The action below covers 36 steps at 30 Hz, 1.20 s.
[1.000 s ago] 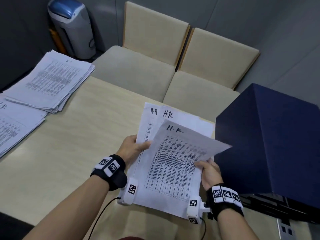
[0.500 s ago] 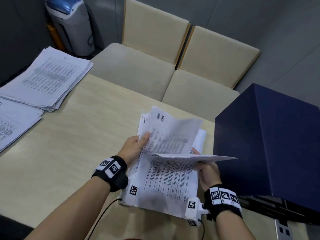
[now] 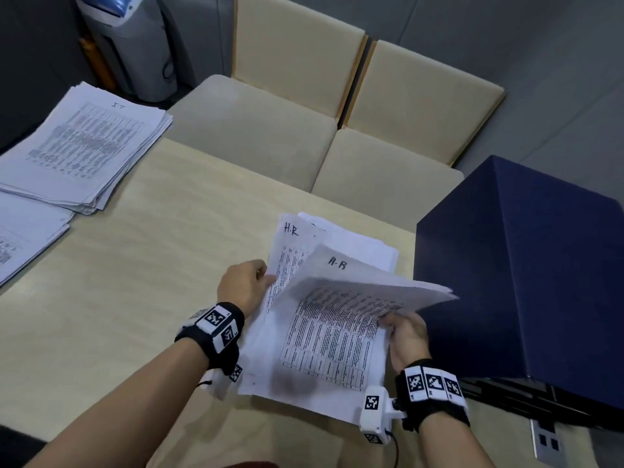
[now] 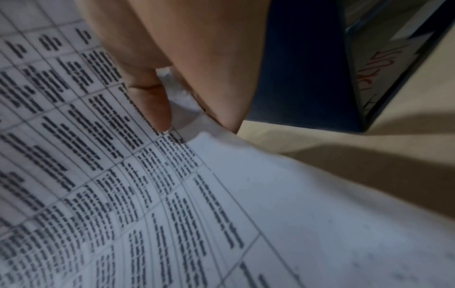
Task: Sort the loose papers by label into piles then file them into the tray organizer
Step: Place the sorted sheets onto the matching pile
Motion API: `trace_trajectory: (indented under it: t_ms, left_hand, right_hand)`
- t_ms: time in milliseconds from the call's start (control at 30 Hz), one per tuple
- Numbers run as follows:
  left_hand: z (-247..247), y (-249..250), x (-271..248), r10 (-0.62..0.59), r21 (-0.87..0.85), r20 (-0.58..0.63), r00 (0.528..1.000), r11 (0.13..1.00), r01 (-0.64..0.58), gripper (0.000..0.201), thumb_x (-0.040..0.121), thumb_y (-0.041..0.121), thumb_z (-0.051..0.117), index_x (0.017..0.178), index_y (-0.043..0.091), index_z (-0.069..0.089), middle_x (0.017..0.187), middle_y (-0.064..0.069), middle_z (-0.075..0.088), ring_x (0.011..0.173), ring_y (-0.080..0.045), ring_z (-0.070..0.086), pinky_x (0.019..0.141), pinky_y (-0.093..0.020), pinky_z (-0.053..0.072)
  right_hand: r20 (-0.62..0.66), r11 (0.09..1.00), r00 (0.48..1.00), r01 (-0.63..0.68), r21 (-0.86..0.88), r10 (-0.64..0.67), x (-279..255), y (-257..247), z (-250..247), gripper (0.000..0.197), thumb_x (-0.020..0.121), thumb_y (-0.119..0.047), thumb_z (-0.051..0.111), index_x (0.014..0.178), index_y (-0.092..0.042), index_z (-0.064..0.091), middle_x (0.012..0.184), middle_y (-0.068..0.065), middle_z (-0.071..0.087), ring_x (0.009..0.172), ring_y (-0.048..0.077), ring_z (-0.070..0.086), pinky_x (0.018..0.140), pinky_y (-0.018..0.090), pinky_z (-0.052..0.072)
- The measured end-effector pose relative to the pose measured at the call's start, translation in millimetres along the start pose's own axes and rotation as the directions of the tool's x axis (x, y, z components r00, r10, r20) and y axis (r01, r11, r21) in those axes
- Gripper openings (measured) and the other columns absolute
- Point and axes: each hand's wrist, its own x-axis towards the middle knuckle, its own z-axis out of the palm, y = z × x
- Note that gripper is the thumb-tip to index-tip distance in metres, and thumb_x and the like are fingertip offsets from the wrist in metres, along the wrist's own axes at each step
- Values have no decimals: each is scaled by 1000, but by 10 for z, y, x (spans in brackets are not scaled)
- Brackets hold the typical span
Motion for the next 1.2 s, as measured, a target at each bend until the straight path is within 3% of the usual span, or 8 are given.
trace_trajectory:
  t_ms: [200, 400, 600, 733, 867, 967, 1100, 1200]
  left_hand:
    - [-157, 127, -50, 370, 21, 27, 929, 929, -370, 43, 102, 41, 49, 67, 18, 58, 51, 4, 52, 45, -13, 46, 48, -27, 32]
    - [-261, 222, -95, 396, 469, -21, 918, 815, -340, 49, 102, 40, 43, 59, 18, 46, 48, 7, 37, 45, -21, 44, 45, -25, 36]
    - [-202, 176, -97, 326, 462, 81, 942, 825, -325, 27, 104, 26, 33, 84, 14, 46, 64, 0, 50, 58, -30, 51, 54, -36, 40]
    - [-183, 105, -104, 400, 111, 93, 912, 906, -408, 9, 96, 4, 46, 95, 11, 52, 64, -8, 54, 60, -33, 51, 58, -40, 44]
    - [-216, 73, -96, 256, -538, 326, 910, 842, -44, 14, 79, -2, 57, 90, -1, 65, 80, -18, 61, 76, -20, 55, 75, -36, 40]
    - [-238, 159, -126, 176, -664, 439, 881, 725, 186, 24, 70, -13, 53, 85, -7, 71, 92, -11, 70, 85, -24, 61, 79, -37, 41]
    - [-122, 108, -27, -79, -380, 164, 983, 915, 137, 30, 87, -3, 51, 106, 12, 68, 116, -2, 69, 105, -19, 64, 96, -35, 50]
    - [-45, 15, 31, -138, 7, 127, 982, 990, 138, 16, 89, 31, 66, 92, 16, 61, 87, -1, 64, 85, -25, 61, 75, -32, 49]
  right_hand:
    - [15, 999, 1000, -21, 49, 20, -14, -54, -45, 31, 80, 25, 42, 64, 0, 51, 65, 10, 55, 61, 22, 58, 60, 28, 47]
    - [-21, 999, 999, -40, 20, 41, 74, 33, -68, 27, 77, 24, 46, 66, 0, 50, 70, 9, 49, 68, 23, 50, 70, 34, 41]
    - [-36, 996, 997, -64, 65, 67, 61, 54, -59, 26, 79, 23, 44, 80, -2, 49, 73, 9, 47, 69, 22, 49, 67, 32, 42]
    - [-21, 997, 998, -53, 62, 55, 67, 84, -77, 25, 78, 23, 45, 87, 1, 53, 74, 10, 48, 72, 23, 50, 71, 29, 42]
    - [99, 999, 994, -41, 20, 39, 39, 44, -99, 26, 76, 26, 46, 72, 1, 52, 72, 11, 55, 68, 24, 56, 67, 32, 46]
    - [84, 995, 994, -57, -80, 64, 123, 84, -131, 30, 88, 21, 48, 88, -8, 56, 83, 6, 58, 73, 15, 58, 69, 26, 47]
    - [2, 986, 998, -66, -156, 67, 112, 88, -119, 37, 102, 7, 39, 80, -22, 45, 85, -3, 47, 77, 12, 50, 69, 20, 43]
    - [74, 995, 997, 3, -99, 5, 12, 34, -76, 19, 99, -9, 51, 87, -24, 54, 92, -2, 55, 82, 12, 55, 75, 24, 46]
